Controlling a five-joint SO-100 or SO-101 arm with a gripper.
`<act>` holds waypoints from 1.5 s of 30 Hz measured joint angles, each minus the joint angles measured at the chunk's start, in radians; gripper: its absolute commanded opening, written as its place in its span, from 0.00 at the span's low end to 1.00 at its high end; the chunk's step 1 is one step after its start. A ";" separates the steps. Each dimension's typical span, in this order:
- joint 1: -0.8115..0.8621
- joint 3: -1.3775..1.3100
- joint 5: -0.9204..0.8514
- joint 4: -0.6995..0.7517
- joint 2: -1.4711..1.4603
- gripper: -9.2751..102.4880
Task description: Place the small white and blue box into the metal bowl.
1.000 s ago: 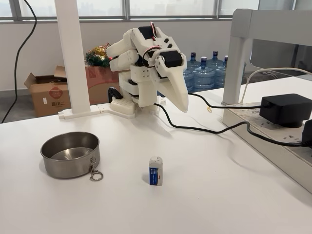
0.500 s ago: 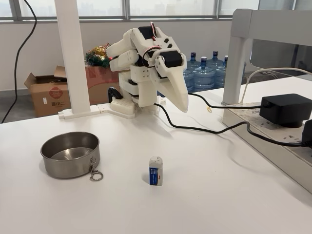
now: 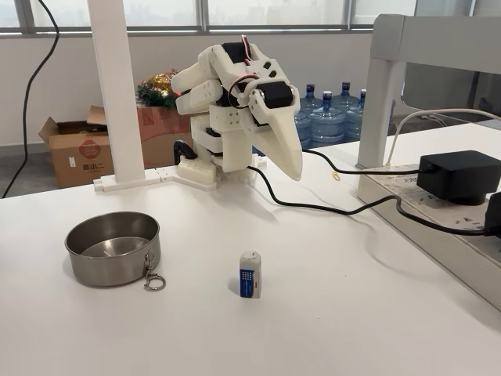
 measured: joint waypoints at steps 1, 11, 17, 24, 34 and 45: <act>0.000 0.000 0.000 0.000 0.000 0.04; 0.006 0.000 0.000 0.000 0.000 0.04; 0.006 0.002 0.000 -0.055 -0.103 0.04; 0.063 -0.023 0.055 -0.465 -0.448 0.04; 0.245 -0.038 0.482 -1.255 -0.888 0.05; 0.368 -0.026 0.698 -1.997 -1.499 0.05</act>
